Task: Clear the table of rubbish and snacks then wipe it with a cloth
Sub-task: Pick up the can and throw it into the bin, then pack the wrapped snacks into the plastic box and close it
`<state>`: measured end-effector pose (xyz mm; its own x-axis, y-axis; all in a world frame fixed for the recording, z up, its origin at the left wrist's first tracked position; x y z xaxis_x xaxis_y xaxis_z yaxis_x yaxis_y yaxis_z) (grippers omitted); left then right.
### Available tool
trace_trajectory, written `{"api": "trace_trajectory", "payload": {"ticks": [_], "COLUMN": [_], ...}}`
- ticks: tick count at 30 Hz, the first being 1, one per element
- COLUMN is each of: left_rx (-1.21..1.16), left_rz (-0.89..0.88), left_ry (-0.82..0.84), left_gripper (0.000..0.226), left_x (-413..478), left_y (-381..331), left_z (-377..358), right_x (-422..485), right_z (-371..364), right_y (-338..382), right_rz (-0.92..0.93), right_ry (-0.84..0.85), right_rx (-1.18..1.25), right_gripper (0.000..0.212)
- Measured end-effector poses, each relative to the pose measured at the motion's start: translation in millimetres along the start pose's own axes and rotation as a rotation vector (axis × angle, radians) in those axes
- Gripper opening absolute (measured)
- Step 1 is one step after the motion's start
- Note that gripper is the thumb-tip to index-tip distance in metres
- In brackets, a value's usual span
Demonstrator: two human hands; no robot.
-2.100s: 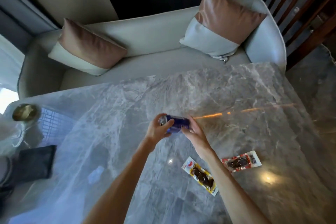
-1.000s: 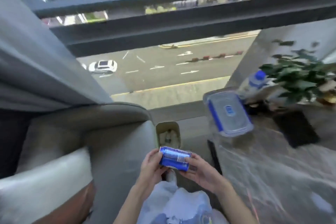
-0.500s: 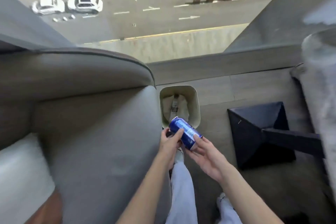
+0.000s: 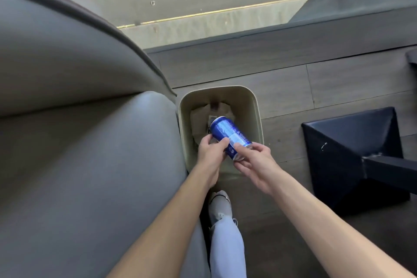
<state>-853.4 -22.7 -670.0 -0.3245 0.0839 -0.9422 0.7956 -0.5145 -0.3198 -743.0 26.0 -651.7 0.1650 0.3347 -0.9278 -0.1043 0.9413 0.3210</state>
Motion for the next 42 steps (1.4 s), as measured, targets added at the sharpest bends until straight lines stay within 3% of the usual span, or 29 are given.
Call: {"api": "trace_trajectory", "payload": {"ticks": [3,6,9,14,17,21,30,34,38,42], "left_rx": [0.084,0.452,0.727,0.969,1.028,1.123,1.254,1.345,1.464,1.464], "left_rz": [-0.03,-0.187,-0.343,-0.605,-0.735,-0.854,-0.931,-0.905,-1.036,-1.278], "left_ry": [-0.045,-0.135,-0.194,-0.063,-0.012,0.015,-0.224,-0.249,-0.212,-0.028], "left_gripper": [0.06,0.065,0.059,0.051,0.048,0.047,0.05,0.052,0.047,0.04], "left_x": [25.9,34.7,26.1,-16.0,-57.5,-129.1,-351.3,-447.4,-543.2,-636.5], "left_y": [-0.4,-8.7,-17.9,-22.0,-29.1,-39.6,-66.1,-53.7,-19.5,49.3], "left_z": [-1.9,10.5,21.5,19.9,23.1,30.6,87.4,106.9,81.8,21.0], "right_x": [19.1,24.6,20.5,-16.4,-55.5,-125.2,-341.6,-435.2,-496.1,-522.6], "right_z": [-5.8,-6.6,-8.2,-2.1,11.7,39.0,102.0,160.6,259.9,403.2], "right_y": [4.9,12.9,7.2,9.5,24.4,50.1,93.8,89.0,67.1,18.9], "right_rz": [0.195,0.467,0.558,0.789,0.95,1.0,1.074,1.101,1.09,0.963], "right_ry": [-0.148,-0.241,-0.144,0.032,0.017,-0.052,0.041,0.088,0.055,-0.075], "right_rx": [-0.235,-0.59,-0.769,-1.129,-1.374,-1.506,-1.279,-1.176,-0.977,-0.733], "right_gripper": [0.06,0.068,0.056,0.042,0.047,0.053,0.056,0.05,0.045,0.041]}}
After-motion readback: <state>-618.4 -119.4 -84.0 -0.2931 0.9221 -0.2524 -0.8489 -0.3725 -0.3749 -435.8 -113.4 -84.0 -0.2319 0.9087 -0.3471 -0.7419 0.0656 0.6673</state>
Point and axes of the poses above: each hand's wrist, its own x-axis towards the middle knuckle, its own z-axis out of the back of the hand, y = z × x, the point moved 7 cm from there along x, towards the middle knuckle, and after that the axes turned 13 degrees about -y, right-handed, at the moved point
